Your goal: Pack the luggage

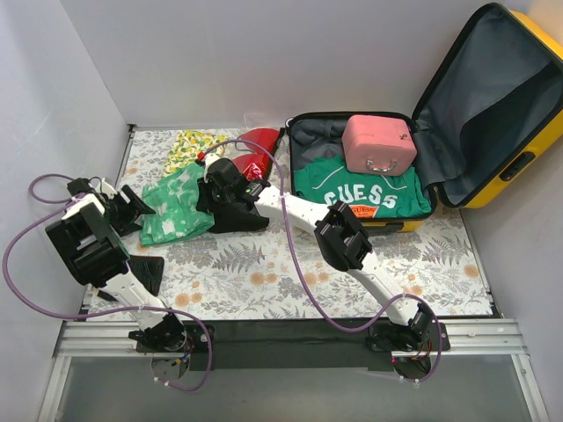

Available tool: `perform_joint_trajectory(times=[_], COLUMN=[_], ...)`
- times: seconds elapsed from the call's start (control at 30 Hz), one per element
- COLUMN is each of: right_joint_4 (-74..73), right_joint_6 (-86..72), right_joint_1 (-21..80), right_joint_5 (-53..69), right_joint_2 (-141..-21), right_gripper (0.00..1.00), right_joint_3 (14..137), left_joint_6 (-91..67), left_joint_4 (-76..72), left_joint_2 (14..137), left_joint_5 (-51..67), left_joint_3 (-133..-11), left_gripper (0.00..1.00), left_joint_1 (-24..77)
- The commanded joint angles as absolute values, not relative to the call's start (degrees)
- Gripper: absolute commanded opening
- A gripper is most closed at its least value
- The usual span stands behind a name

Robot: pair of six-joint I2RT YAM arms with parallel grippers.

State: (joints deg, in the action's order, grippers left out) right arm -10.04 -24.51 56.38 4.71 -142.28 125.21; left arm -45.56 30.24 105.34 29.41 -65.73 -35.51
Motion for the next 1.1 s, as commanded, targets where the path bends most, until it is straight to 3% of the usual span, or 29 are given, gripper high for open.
perform_joint_trajectory(times=[0.0, 0.17, 0.4, 0.8, 0.9, 1.03, 1.07], right_joint_4=[-6.33, -6.33, -6.33, -6.07, -5.98, -5.89, -5.71], right_joint_6=[-22.76, -22.59, -22.67, -23.2, -22.85, -21.71, -21.27], right_joint_1=[56.43, 56.43, 56.51, 56.78, 57.04, 57.13, 57.13], right_joint_5=[3.51, 3.52, 3.69, 4.31, 4.13, 3.61, 3.17], right_joint_2=[-140.01, -139.92, -140.54, -141.24, -140.89, -140.28, -140.1], right_gripper=[0.01, 0.01, 0.01, 0.01, 0.01, 0.01, 0.01], right_joint_3=[127.97, 127.53, 128.14, 128.5, 128.5, 128.76, 128.85], left_joint_6=[-40.61, -33.86, -33.66, -38.23, -40.16, -41.83, -42.1], left_joint_4=[27.07, 31.01, 33.66, 29.8, 29.36, 28.74, 28.74], left_joint_2=[106.52, 106.87, 110.56, 109.16, 108.37, 105.65, 104.77], left_joint_5=[27.05, 34.88, 35.5, 35.42, 37.0, 37.53, 38.4], left_joint_3=[-67.58, -73.82, -75.94, -64.34, -64.33, -66.0, -66.61], left_gripper=[0.71, 0.73, 0.73, 0.63, 0.48, 0.0, 0.0], left_joint_1=[-36.65, -36.83, -36.83, -33.93, -33.49, -33.49, -33.49])
